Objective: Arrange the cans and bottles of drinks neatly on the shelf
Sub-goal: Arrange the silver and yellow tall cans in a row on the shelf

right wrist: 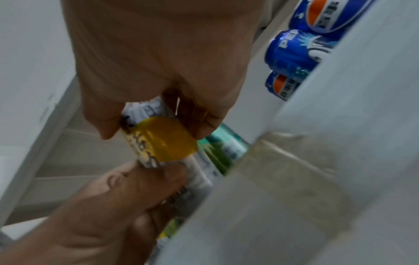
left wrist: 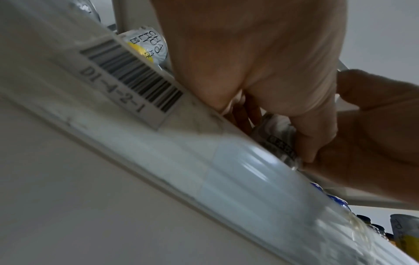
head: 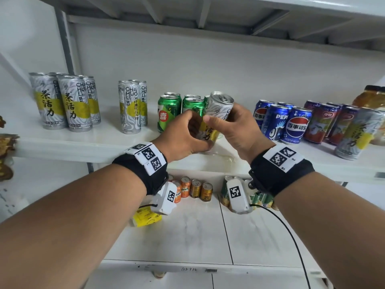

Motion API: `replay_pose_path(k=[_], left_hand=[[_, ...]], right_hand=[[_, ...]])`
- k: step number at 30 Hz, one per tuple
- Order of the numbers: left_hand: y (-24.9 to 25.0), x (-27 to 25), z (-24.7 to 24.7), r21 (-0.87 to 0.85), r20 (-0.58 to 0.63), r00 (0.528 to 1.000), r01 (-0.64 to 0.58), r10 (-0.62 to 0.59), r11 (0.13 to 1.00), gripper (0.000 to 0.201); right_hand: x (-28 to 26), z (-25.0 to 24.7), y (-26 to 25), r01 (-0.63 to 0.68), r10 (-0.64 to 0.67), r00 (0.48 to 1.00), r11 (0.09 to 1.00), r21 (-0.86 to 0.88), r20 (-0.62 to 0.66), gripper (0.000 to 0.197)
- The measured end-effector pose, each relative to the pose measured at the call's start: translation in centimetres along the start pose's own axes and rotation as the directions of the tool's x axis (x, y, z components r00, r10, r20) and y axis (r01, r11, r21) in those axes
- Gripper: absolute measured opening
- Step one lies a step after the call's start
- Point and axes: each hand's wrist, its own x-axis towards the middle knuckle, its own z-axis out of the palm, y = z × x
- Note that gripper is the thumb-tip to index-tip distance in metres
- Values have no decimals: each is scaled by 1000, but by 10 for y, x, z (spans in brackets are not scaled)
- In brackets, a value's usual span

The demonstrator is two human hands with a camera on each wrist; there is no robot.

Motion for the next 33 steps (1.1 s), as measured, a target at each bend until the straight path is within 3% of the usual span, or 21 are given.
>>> replay_pose_path(k=[5,11,14,17,23,27,29,31,33], left_hand=[[14,-5,-19,-69,38,999,34,-31,997,66],[40,-2,-60,-108,-17,999,42,-44,993,63],[50,-3,-83,-33,-90,994,62,-64,998,66],[53,-7,-107,62,-145,986,98,-88,993,49],[56,-27,-157,212,-145,980,163,-133,964,38],[53,-38,-206,512,5,981,163,-192,843,37],[53,-39,-223,611,-32,983,162,-179,775,30],[40,-39,-266,649,-88,989,148,-120,746,27],[34,-33,-274,677,-130,990,126,-50,725,29]], right_hand=[[14,13,-30,33,-32,999,995,-96,12,46],[38,41,-50,106,-90,990,983,-151,111,44],[54,55,-58,154,-121,977,969,-191,173,49],[68,72,-67,227,-172,957,945,-234,235,49],[80,123,-87,319,-215,913,907,-276,346,37],[89,157,-97,395,-213,882,820,-414,421,30],[94,167,-100,413,-185,873,774,-480,452,26],[105,204,-103,443,-180,866,707,-551,466,24],[111,207,-108,478,-190,857,641,-601,479,28]])
